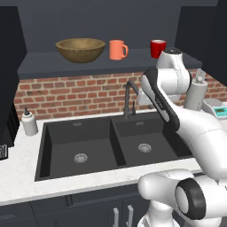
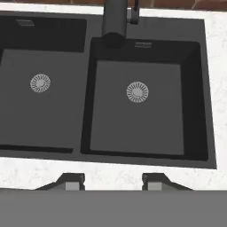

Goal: Gather all objects into one cabinet and sort the glasses and bowls to opposite sides.

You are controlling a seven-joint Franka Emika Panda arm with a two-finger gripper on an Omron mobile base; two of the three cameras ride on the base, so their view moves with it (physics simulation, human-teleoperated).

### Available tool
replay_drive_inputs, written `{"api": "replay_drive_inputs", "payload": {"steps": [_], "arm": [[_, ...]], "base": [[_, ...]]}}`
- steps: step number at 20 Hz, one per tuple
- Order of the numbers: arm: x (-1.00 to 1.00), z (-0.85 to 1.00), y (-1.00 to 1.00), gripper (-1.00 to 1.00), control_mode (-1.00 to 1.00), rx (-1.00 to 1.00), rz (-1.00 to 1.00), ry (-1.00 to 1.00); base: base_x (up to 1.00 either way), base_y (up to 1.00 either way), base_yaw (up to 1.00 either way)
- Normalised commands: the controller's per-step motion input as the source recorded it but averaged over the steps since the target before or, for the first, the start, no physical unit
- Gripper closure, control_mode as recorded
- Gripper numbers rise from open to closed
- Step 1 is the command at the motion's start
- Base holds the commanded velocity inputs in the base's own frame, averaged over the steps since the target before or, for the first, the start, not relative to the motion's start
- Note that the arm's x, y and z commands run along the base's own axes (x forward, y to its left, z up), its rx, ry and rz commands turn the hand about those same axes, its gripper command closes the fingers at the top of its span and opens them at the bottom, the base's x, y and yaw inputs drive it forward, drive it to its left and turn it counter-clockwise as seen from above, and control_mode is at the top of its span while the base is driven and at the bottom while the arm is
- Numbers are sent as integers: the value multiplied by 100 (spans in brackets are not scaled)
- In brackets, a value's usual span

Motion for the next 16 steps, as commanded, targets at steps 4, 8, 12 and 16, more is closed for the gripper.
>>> {"api": "replay_drive_inputs", "payload": {"steps": [4, 8, 12, 16], "arm": [[-1, 0, 0, -100, -100, 0, 0, -4], [-69, 11, 2, -100, -100, 0, 0, -37], [-71, 64, 0, -100, -100, 0, -3, -36], [-64, 69, 2, -100, -100, 1, -1, -14]], "base": [[0, 0, 0], [0, 0, 0], [0, 0, 0], [0, 0, 0]]}}
